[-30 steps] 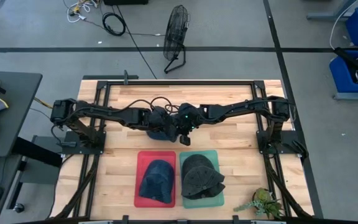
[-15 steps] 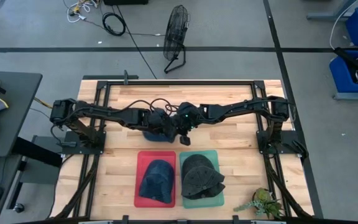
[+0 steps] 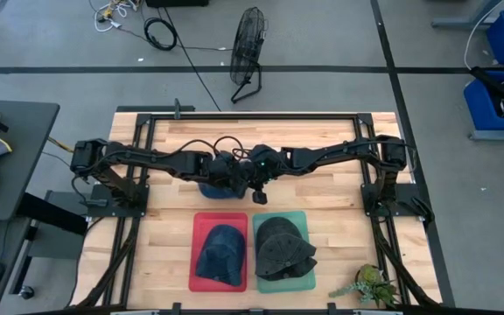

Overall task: Pick & Place hat
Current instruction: Put the blue cap into the pink bin

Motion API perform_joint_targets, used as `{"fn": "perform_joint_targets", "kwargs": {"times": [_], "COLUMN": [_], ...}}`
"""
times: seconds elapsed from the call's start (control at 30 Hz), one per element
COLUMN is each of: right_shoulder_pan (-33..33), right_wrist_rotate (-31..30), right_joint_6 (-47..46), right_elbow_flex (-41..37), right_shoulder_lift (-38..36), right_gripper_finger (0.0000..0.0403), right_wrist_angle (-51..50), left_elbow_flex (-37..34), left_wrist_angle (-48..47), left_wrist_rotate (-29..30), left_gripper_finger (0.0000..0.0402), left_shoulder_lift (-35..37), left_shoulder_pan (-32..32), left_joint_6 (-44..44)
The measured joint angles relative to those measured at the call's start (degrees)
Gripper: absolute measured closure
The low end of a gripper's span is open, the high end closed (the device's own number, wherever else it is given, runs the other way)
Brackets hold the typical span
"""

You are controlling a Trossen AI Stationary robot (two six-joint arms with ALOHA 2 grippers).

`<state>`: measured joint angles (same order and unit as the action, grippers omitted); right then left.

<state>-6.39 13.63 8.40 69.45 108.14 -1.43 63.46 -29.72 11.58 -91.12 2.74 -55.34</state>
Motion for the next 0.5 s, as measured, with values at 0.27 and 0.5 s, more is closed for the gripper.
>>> {"fn": "perform_joint_targets", "kwargs": {"times": [0.27, 0.5], "right_shoulder_pan": [0.2, 0.1], "right_wrist_rotate": [-4.6, -5.1], "right_joint_6": [3.6, 3.3], "right_elbow_flex": [0.3, 0.3], "right_shoulder_lift": [-0.2, -0.2], "right_gripper_finger": [0.0345, 0.0293], "right_wrist_angle": [-2.1, -5.7], "left_elbow_flex": [0.0, 0.0], "left_wrist_angle": [-2.1, -9.6], "left_wrist_rotate": [-1.0, -0.5], "left_gripper_finger": [0.0399, 0.04], "left_shoulder_lift": [-0.2, -0.2], "left_shoulder_pan": [-1.2, -2.7], "left_joint_6": [0.2, 0.3]}}
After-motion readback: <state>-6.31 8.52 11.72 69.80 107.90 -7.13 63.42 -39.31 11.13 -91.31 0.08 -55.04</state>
